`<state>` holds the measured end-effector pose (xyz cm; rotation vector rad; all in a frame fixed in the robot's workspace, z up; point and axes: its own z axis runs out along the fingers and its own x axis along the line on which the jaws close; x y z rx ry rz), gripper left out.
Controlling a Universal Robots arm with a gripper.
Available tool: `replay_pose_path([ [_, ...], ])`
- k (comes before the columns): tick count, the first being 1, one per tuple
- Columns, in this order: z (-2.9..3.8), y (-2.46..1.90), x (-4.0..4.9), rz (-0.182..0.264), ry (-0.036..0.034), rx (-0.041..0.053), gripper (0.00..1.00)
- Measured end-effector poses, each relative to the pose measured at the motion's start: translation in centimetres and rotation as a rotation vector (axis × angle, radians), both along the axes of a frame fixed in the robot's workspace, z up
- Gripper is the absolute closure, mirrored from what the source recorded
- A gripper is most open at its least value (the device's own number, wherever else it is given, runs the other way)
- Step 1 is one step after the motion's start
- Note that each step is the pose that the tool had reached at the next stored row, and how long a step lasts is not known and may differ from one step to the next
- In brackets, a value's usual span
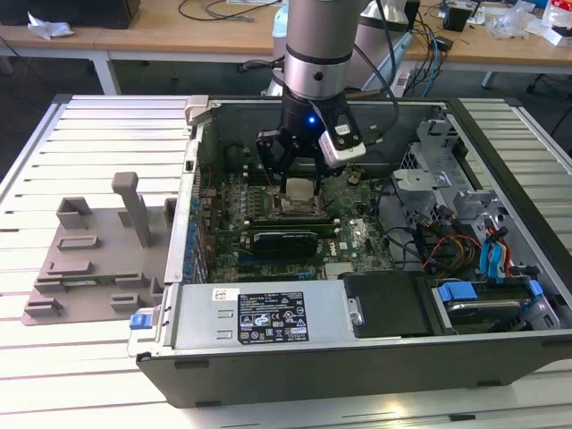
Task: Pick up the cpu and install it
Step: 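Place the cpu into insertion slot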
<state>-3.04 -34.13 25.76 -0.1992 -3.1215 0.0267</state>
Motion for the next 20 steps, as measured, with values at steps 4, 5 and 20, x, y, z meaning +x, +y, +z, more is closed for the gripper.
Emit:
replay_pose_path([
  [4, 0.0, 0.0, 0.0, -0.062, 0.0, -0.0015, 0.45],
  [5, 0.0, 0.0, 0.0, -0.084, 0.0, -0.0019, 0.45],
  [20, 0.0, 0.0, 0.0, -0.293, 0.0002, -0.0078, 0.45],
])
